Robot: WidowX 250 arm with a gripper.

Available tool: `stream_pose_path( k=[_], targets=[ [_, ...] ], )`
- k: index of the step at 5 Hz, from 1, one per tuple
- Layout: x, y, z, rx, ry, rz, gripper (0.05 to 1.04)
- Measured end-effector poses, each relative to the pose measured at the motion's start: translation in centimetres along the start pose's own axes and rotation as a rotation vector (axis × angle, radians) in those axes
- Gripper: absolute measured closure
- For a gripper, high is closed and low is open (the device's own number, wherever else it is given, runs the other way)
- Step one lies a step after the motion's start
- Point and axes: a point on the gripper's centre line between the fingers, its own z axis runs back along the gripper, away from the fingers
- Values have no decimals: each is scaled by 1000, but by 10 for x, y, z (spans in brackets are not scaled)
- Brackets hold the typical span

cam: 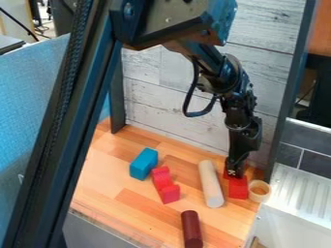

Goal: Put the red arch on top of the blue rectangle

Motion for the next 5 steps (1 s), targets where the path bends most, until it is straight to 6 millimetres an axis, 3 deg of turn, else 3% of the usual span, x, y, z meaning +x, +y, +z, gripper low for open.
stream_pose_path(
  k=[2,3,4,5],
  targets=[
    [-13,-10,-18,-67,78,10,708],
    [-15,-10,-16,-75,94,14,772],
    [-13,-12,-16,-90,79,11,772],
    [-19,-14,-1,-121,0,65,822]
  ],
)
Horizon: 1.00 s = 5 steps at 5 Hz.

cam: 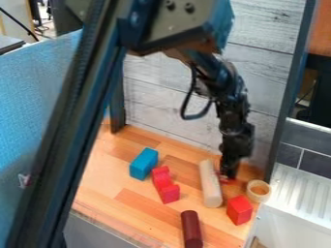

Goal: Put the red arch on top of the blue rectangle

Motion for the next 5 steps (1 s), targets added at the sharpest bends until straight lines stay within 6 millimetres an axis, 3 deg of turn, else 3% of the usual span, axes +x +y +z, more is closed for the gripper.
stream_pose_path(
  k=[1,3,5],
  targets=[
    [-23,5,22,41,-49,54,844],
    [-65,-11,46,96,-100,158,844],
    [-75,-27,59,190,-93,464,844]
  ],
)
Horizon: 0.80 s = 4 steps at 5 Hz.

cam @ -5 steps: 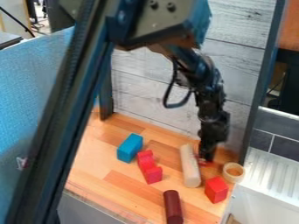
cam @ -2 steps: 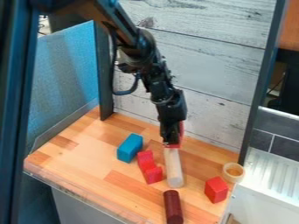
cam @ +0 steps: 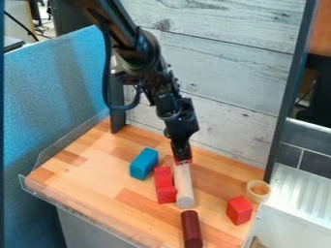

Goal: Put the red arch on top of the blue rectangle

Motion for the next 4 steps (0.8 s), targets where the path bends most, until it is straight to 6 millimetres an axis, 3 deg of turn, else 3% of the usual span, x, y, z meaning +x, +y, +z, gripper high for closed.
stream_pose_path(
  k=[2,3,4],
  targets=[
    [-22,18,11,171,120,328,844],
    [-21,28,14,239,164,455,844],
    [-26,31,3,232,203,544,844]
  ],
)
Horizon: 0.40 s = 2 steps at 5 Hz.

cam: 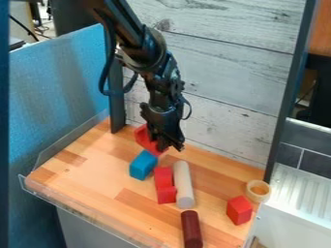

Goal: Put the red arch on top of the blue rectangle

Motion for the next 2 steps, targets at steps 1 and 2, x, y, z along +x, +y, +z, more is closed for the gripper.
stream_pose_path(
  k=[1,2],
  targets=[
    [3,2,-13,6,42,66,844],
    [7,0,-20,12,70,84,844]
  ],
)
